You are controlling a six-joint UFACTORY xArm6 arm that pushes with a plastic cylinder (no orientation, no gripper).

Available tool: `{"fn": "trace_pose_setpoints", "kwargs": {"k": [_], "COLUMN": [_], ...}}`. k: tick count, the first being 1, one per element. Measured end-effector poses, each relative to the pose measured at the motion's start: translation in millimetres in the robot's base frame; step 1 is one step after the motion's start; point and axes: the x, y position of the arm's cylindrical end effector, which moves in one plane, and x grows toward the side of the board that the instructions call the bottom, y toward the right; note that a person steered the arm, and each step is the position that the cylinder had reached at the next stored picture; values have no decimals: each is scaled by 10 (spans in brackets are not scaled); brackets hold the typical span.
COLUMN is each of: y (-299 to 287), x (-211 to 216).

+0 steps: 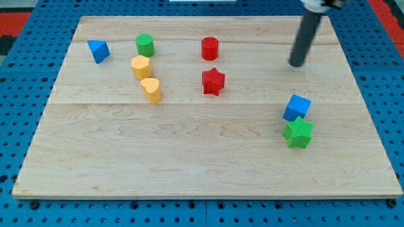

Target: Slide the red circle and green circle towards the red star

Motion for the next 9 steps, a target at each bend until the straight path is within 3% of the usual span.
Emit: {"fn": "trace_pose_setpoints", "kwargs": {"k": [1, 2, 4, 6, 7, 9], "y": [-950, -1404, -2980, -3158, -2972, -2601], "x": [-508, -992, -913, -127, -221, -825]}}
